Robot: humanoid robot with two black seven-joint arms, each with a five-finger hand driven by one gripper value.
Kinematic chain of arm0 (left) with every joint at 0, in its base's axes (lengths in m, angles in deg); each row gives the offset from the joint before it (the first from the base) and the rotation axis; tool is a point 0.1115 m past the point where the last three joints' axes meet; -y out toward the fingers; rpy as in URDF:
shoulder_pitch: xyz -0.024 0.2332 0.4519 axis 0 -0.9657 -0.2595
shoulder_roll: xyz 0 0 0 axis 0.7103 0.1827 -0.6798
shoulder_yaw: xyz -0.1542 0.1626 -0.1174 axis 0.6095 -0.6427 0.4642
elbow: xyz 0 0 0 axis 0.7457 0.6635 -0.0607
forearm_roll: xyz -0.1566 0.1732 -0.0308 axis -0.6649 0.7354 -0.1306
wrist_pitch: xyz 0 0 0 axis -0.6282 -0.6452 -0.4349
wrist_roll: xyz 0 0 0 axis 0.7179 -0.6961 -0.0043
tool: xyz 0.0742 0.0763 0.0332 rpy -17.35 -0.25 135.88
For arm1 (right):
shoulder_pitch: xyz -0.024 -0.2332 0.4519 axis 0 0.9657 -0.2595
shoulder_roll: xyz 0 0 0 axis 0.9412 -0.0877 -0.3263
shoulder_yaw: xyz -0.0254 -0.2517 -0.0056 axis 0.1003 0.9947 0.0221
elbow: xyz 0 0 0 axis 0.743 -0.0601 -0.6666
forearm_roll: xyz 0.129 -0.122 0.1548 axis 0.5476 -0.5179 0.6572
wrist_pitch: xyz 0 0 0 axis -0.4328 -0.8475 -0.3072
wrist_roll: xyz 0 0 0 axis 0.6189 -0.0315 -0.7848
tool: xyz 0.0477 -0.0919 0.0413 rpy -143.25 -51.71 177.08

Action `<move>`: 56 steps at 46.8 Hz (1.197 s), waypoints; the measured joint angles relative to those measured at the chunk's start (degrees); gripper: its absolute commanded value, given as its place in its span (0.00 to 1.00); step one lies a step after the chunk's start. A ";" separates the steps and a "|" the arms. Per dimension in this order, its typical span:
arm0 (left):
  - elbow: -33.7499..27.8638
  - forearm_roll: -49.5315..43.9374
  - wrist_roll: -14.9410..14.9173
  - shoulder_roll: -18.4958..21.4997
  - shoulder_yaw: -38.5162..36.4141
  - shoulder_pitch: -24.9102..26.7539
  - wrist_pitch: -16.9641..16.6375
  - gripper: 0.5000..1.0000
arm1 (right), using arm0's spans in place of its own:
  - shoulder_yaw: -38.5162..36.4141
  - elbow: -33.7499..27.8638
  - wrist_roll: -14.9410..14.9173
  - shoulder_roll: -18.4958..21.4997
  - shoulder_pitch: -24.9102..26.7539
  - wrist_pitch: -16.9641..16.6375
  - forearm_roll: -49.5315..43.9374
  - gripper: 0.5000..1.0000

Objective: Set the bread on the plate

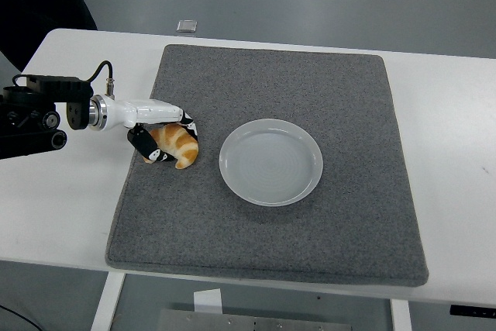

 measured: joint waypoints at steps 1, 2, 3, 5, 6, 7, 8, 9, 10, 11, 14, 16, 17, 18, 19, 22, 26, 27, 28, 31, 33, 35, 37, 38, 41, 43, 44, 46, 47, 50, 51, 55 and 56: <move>0.06 0.17 0.00 -0.01 0.00 0.00 0.00 0.00 | 0.00 0.00 0.00 0.00 0.00 0.00 0.00 0.90; 0.12 0.40 0.00 -0.02 0.00 0.00 0.00 0.00 | 0.00 0.00 0.00 0.00 0.00 0.00 0.00 0.90; 0.15 0.76 0.03 -0.04 0.00 0.00 0.00 0.00 | 0.00 0.00 0.00 0.00 0.00 0.00 0.00 0.90; 0.22 1.34 0.14 -0.05 0.00 0.00 -0.01 0.00 | 0.00 0.00 0.00 0.00 0.00 0.00 0.00 0.90; 0.28 1.59 0.16 -0.05 0.00 0.00 -0.01 0.00 | 0.00 0.00 -0.01 0.00 0.00 0.00 0.00 0.90; 0.42 1.73 0.21 -0.06 0.02 0.00 -0.01 0.00 | 0.00 0.00 -0.01 0.00 0.00 0.00 0.00 0.90; 0.57 1.84 0.24 -0.07 0.03 0.00 -0.04 0.00 | 0.00 0.00 -0.01 0.00 0.00 0.00 0.00 0.91; 0.72 1.90 0.29 -0.07 0.03 0.00 -0.07 0.00 | 0.00 0.00 -0.01 0.00 0.00 0.00 0.00 0.90; 0.85 1.93 0.31 -0.07 0.04 0.00 -0.12 0.00 | 0.00 0.00 -0.02 0.00 0.00 0.00 0.00 0.90; 1.03 1.95 0.33 -0.07 0.05 0.00 -0.30 0.00 | 0.00 0.00 -0.02 0.00 0.00 0.00 0.00 0.90; 1.59 1.98 0.39 -0.07 0.06 0.00 -1.07 0.00 | 0.00 0.00 -0.02 0.00 0.00 0.00 0.00 0.91; 1.98 1.98 0.41 -0.20 0.07 0.00 -1.52 0.00 | 0.00 0.00 -0.02 0.00 0.00 0.00 0.00 0.90; 2.10 1.99 0.42 -0.33 0.07 0.00 -1.64 0.00 | 0.00 0.00 -0.02 0.00 0.00 0.00 0.00 0.90; 2.22 1.99 0.43 -0.54 0.08 0.00 -1.71 0.00 | 0.00 0.00 -0.02 0.00 0.00 0.00 0.00 0.90; 2.28 1.98 0.46 -0.82 0.08 0.00 -1.73 0.00 | 0.00 0.00 -0.02 0.00 0.00 0.00 0.00 0.90; 2.14 1.98 0.52 -1.49 0.09 0.07 -1.75 0.00 | 0.00 0.00 -0.01 0.00 0.01 0.00 0.00 0.90; 1.64 1.96 0.53 -1.54 0.43 0.88 -1.76 0.00 | 0.00 0.00 0.01 0.00 0.01 0.00 0.00 0.90; 1.54 1.96 0.56 -1.53 0.55 1.03 -1.77 0.00 | 0.00 0.00 0.00 0.00 0.01 0.00 0.00 0.90; 1.43 1.96 0.59 -1.49 0.60 1.47 -1.77 0.00 | 0.00 0.00 0.01 0.00 0.01 0.00 0.00 0.90; 1.10 1.83 0.62 -1.18 0.74 3.14 -1.76 0.00 | 0.00 0.00 0.01 0.00 0.00 0.00 0.00 0.90; 0.57 1.69 0.65 -0.94 0.79 4.47 -1.65 0.00 | 0.00 0.00 0.02 0.00 0.01 0.00 0.00 0.90; 0.10 1.37 0.70 -0.55 0.80 5.94 -1.41 0.00 | 0.00 0.00 0.02 0.00 0.00 0.00 0.00 0.90; -0.30 1.16 0.70 -0.14 0.86 7.47 -1.19 0.00 | 0.00 0.00 0.03 0.00 0.00 0.00 0.00 0.90; -0.47 1.08 0.70 -0.04 0.92 8.40 -1.09 0.00 | 0.00 0.00 0.02 0.00 0.00 0.00 0.00 0.90; -0.94 0.85 0.71 0.21 1.03 10.57 -0.88 0.00 | 0.00 0.00 0.02 0.00 0.00 0.00 0.00 0.90; -1.03 0.81 0.71 0.41 1.20 12.02 -0.71 0.00 | 0.00 0.00 0.02 0.00 0.00 0.00 0.00 0.90; -1.04 0.80 0.70 0.53 1.36 12.68 -0.59 0.00 | 0.00 0.00 0.01 0.00 0.00 0.00 0.00 0.90; -1.08 0.79 0.67 0.68 2.10 13.91 -0.23 0.00 | 0.00 0.00 0.00 0.00 0.00 0.00 0.00 0.90; -1.11 0.79 0.67 0.76 2.47 14.31 -0.09 0.00 | 0.00 0.00 0.00 0.00 0.00 0.00 0.00 0.90; -1.11 0.74 0.63 1.26 4.03 15.43 0.63 0.00 | 0.00 0.00 -0.02 0.00 0.00 0.00 0.00 0.90; -1.09 0.74 0.63 1.38 4.55 15.73 0.86 0.00 | 0.00 0.00 -0.02 0.00 0.00 0.00 0.00 0.90; -1.08 0.74 0.62 1.82 6.72 17.06 1.84 0.00 | 0.00 0.00 -0.02 0.00 0.00 0.00 0.00 0.90; -1.07 0.75 0.62 2.00 7.36 17.58 2.00 0.00 | 0.00 0.00 -0.03 0.00 0.00 0.00 0.00 0.90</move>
